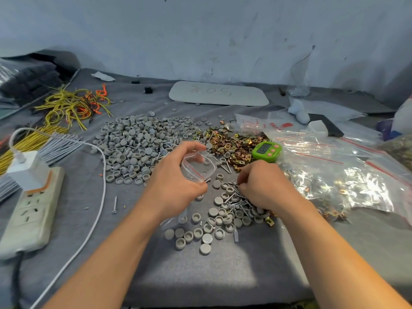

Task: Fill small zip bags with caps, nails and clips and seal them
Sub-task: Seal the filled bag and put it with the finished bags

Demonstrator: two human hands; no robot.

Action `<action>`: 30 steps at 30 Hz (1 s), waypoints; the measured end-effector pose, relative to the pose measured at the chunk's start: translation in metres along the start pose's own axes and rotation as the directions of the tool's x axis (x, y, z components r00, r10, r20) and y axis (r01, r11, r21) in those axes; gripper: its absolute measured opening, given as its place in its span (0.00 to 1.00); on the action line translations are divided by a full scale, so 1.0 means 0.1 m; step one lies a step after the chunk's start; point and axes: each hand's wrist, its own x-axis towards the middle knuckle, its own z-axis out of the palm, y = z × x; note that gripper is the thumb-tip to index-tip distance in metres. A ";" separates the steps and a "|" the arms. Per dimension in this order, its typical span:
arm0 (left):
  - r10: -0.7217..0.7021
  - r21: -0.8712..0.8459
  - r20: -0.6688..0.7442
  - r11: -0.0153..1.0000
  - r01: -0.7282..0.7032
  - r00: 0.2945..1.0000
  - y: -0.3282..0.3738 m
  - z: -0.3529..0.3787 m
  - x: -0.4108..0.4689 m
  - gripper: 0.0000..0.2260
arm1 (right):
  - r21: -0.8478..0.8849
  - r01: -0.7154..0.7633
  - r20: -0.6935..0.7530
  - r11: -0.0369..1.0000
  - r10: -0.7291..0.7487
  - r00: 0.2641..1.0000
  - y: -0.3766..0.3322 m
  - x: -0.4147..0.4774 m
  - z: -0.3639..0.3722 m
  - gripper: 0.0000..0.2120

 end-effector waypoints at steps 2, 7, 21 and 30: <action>0.000 0.007 0.010 1.000 0.000 1.000 0.01 0.02 0.00 0.32 | -0.026 -0.006 0.010 1.000 0.006 1.000 -0.01 -0.01 0.00 0.06; -0.012 0.052 0.035 0.999 0.010 0.999 0.03 0.04 -0.02 0.33 | -0.035 -0.020 -0.092 0.999 0.017 0.996 0.00 -0.01 0.02 0.05; -0.081 0.065 0.020 0.995 0.080 0.996 0.12 0.20 -0.02 0.28 | 0.660 0.324 -0.232 0.678 -0.226 0.946 -0.52 -0.27 -0.07 0.06; -0.083 0.014 -0.027 0.996 0.083 0.996 0.02 0.12 -0.01 0.27 | 0.612 0.192 -0.369 0.767 0.063 0.927 -0.25 -0.08 -0.15 0.08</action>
